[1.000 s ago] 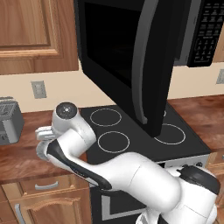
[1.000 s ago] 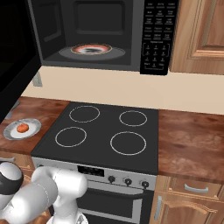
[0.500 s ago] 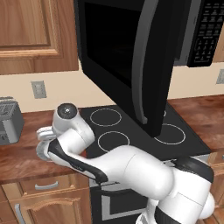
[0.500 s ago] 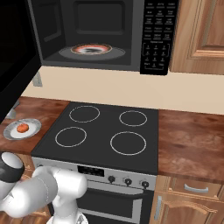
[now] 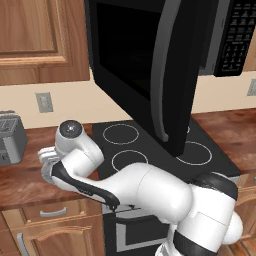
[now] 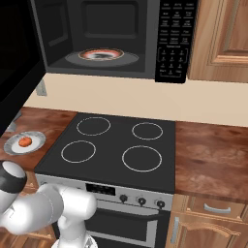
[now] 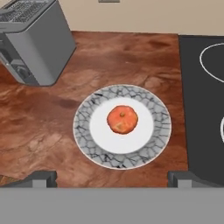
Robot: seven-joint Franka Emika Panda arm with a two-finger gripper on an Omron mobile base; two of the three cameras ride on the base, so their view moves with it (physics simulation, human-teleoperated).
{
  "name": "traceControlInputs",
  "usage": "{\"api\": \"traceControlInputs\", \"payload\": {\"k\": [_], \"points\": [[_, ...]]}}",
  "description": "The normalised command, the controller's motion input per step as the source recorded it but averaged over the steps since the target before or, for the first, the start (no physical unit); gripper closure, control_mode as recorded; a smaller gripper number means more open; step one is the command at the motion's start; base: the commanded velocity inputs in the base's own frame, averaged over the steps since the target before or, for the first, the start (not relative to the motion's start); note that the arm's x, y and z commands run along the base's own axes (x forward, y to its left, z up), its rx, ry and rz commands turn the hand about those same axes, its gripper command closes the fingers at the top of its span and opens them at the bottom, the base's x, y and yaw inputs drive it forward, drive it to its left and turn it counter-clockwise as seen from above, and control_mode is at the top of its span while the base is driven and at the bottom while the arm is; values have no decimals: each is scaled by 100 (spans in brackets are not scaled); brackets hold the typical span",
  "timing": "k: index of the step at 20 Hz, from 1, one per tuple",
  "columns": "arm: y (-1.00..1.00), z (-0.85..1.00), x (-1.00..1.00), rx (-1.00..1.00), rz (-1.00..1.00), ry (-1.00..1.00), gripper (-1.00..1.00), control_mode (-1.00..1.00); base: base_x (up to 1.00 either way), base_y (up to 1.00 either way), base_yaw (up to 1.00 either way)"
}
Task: Pick the squash from the counter and place it in the microwave. Then turn on the microwave.
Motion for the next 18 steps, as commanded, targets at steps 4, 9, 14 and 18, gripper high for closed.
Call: {"api": "traceControlInputs", "payload": {"k": [4, 9, 14, 18], "points": [[2, -8, 3, 0, 0, 5, -100, -100, 0, 0, 0], [0, -11, 4, -1, 0, 3, -100, -100, 0, 0, 0], [0, -12, 3, -1, 0, 0, -100, -100, 0, 0, 0], [0, -13, 1, 0, 0, 0, -100, -100, 0, 0, 0]]}}
